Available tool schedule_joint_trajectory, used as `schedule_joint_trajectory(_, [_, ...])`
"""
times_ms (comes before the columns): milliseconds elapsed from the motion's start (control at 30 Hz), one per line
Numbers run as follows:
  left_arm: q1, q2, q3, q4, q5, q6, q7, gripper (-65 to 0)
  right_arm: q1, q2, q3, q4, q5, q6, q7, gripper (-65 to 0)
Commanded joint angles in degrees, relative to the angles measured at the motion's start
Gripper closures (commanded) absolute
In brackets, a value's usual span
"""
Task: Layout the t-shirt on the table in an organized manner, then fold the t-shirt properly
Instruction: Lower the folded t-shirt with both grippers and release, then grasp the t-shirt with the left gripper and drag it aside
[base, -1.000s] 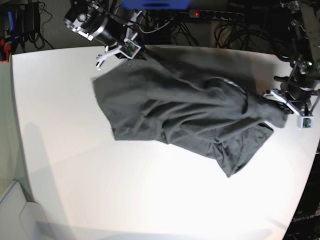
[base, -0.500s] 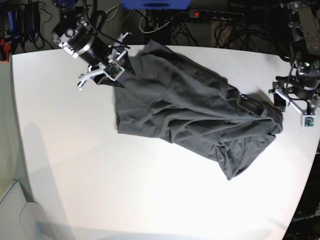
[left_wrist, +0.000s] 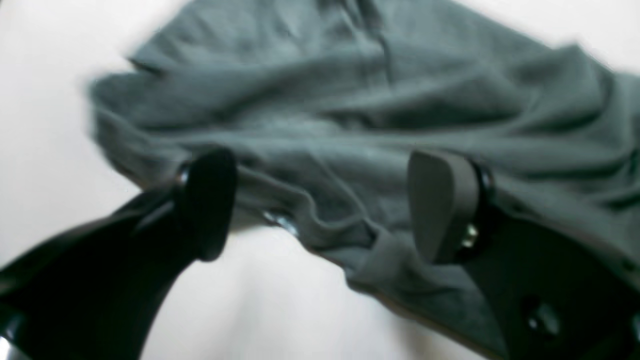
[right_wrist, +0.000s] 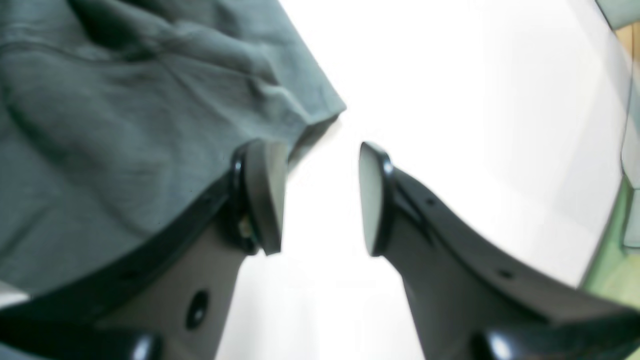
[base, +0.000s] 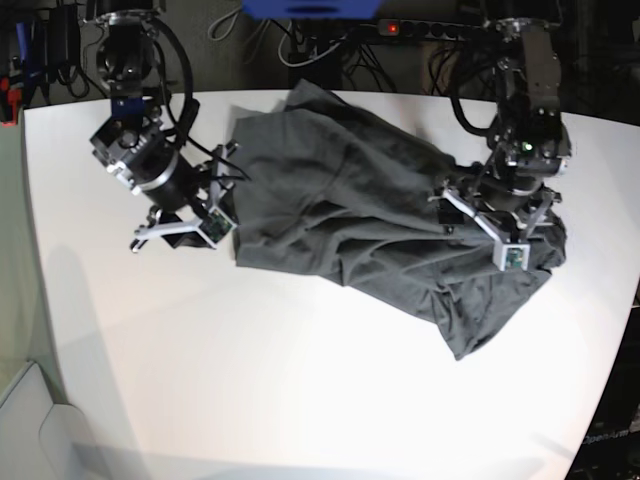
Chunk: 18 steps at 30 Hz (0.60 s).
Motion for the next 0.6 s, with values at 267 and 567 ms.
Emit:
schedule_joint_trajectory(267, [-1.97, 1.68, 0.28, -7.42, -0.22, -0.01, -3.53, -52.0, 1.72, 0.29, 0.13, 0.95, 0.62, -0.27, 0.55, -25.2])
schedule_joint_trajectory(567, [0.41, 2.04, 0.19, -0.74, 0.13, 0.08, -0.98, -52.0, 1.81, 1.08, 0.13, 0.86, 0.62, -0.27, 0.81, -25.2])
